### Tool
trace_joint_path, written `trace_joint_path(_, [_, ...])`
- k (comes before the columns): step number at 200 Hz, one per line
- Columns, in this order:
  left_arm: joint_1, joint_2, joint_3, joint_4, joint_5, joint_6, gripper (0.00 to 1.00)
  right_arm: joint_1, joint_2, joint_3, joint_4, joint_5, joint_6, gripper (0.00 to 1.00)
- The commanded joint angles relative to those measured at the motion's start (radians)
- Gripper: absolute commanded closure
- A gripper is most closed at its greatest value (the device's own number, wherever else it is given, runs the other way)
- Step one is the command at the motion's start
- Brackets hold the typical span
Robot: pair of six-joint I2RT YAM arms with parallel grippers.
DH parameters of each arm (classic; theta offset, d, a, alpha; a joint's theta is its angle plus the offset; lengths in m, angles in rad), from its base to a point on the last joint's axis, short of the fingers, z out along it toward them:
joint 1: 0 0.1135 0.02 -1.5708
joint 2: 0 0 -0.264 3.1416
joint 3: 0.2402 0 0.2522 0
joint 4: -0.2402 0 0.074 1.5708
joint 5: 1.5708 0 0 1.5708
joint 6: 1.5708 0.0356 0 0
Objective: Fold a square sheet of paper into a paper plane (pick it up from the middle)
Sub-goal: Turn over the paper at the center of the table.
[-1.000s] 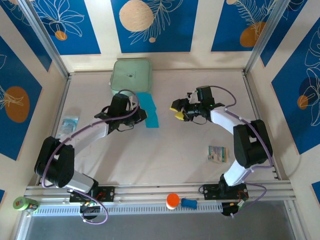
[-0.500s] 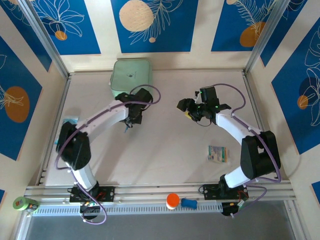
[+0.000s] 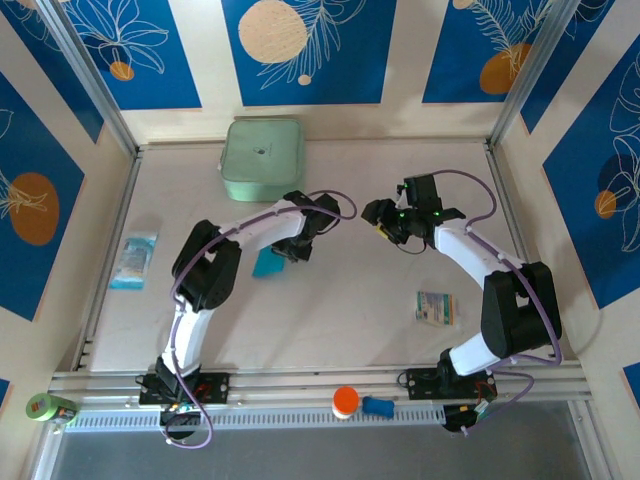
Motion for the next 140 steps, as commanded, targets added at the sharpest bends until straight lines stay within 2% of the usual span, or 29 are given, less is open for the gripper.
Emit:
trace_joint_path(1, [0.001, -0.007, 0.028, 0.047, 0.171, -0.01, 0.69, -0.004, -0.017, -0.01, -0.027, 0.004, 0.001, 0.44])
trace_joint_path(20, [0.018, -0.045, 0.002, 0.113, 0.272, -0.016, 0.56, -0.002, -0.007, -0.002, -0.032, -0.003, -0.008, 0.45])
trace_joint_path(54, [0.073, -0.192, -0.108, 0.259, 0.388, -0.046, 0.43, 0.07, 0.05, 0.068, -0.085, 0.01, -0.061, 0.47])
trace_joint_path(97, [0.222, -0.428, -0.353, 0.412, 0.398, -0.147, 0.31, 0.29, 0.247, 0.234, -0.162, -0.004, -0.124, 0.51])
trace_joint_path(140, [0.386, -0.597, -0.544, 0.443, 0.382, -0.182, 0.2, 0.444, 0.466, 0.434, -0.218, -0.061, -0.156, 0.57])
